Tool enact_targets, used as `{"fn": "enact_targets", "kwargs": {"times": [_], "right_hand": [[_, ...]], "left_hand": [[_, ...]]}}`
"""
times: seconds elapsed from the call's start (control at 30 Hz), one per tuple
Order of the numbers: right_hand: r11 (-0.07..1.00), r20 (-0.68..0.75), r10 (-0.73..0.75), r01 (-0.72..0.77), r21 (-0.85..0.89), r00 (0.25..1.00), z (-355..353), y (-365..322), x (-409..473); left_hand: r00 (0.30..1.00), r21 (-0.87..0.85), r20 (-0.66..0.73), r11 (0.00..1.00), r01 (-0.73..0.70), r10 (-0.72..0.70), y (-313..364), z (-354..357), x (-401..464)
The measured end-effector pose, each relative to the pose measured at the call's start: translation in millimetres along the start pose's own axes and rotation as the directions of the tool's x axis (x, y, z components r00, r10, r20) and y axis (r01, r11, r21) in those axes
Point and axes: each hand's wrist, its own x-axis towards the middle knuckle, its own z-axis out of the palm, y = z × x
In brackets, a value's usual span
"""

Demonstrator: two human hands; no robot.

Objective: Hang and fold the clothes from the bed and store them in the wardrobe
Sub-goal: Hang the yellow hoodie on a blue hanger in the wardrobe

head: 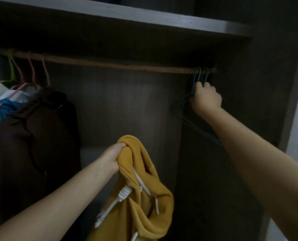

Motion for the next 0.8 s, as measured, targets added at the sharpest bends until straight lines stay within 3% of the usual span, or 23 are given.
{"fn": "enact_targets", "kwargs": {"times": [0.1, 0.23, 0.33, 0.47, 0.57, 0.63, 0.67, 0.7, 0.73, 0.77, 0.8], "right_hand": [[0.982, 0.158, 0.023, 0.007, -0.187, 0.987, 10.9, 10.1, 12.0], [0.976, 0.204, -0.001, 0.046, -0.215, 0.979, 25.1, 22.2, 14.6], [0.998, 0.189, -0.012, 0.022, -0.052, 0.982, 23.4, 24.4, 16.6], [0.992, 0.028, 0.027, -0.03, 0.122, 0.999, 23.2, 8.5, 8.6], [0.919, -0.079, 0.128, -0.088, 0.384, 0.989, 43.8, -0.8, -33.5], [0.725, -0.045, 0.218, -0.131, 0.677, 0.975, 59.8, -8.8, -76.8], [0.542, 0.04, 0.268, -0.185, 0.819, 0.963, 62.8, -14.6, -96.6], [0.295, 0.18, 0.298, -0.27, 0.917, 0.937, 63.3, -20.0, -112.7], [0.045, 0.339, 0.292, -0.367, 0.929, 0.895, 60.4, -24.3, -126.0], [-0.122, 0.459, 0.251, -0.443, 0.888, 0.852, 55.4, -28.1, -135.7], [-0.175, 0.517, 0.215, -0.488, 0.855, 0.829, 49.4, -31.8, -145.3]], "left_hand": [[1.0, 0.026, -0.017, 1.0, 0.011, -0.011, 5.8, -13.7, 12.3], [0.999, 0.054, -0.034, 0.998, 0.026, -0.024, 16.8, -30.7, 21.5], [0.999, 0.075, -0.047, 0.997, 0.022, -0.018, 23.3, -42.7, 28.6], [0.997, 0.096, -0.06, 0.993, 0.063, -0.057, 25.2, -57.0, 29.7], [0.996, 0.125, -0.055, 0.989, 0.081, -0.074, 22.7, -61.5, 22.8], [0.997, 0.153, -0.036, 0.985, 0.076, -0.071, 19.8, -61.4, 16.4], [0.997, 0.172, -0.032, 0.983, 0.072, -0.067, 16.9, -60.6, 14.2], [0.998, 0.193, -0.029, 0.979, 0.069, -0.064, 12.5, -60.4, 12.4], [0.997, 0.216, -0.018, 0.974, 0.074, -0.072, 7.7, -60.1, 10.3], [0.996, 0.233, -0.002, 0.969, 0.085, -0.087, 3.5, -59.7, 10.3], [0.994, 0.242, 0.01, 0.965, 0.101, -0.107, -0.9, -59.8, 10.8]]}}
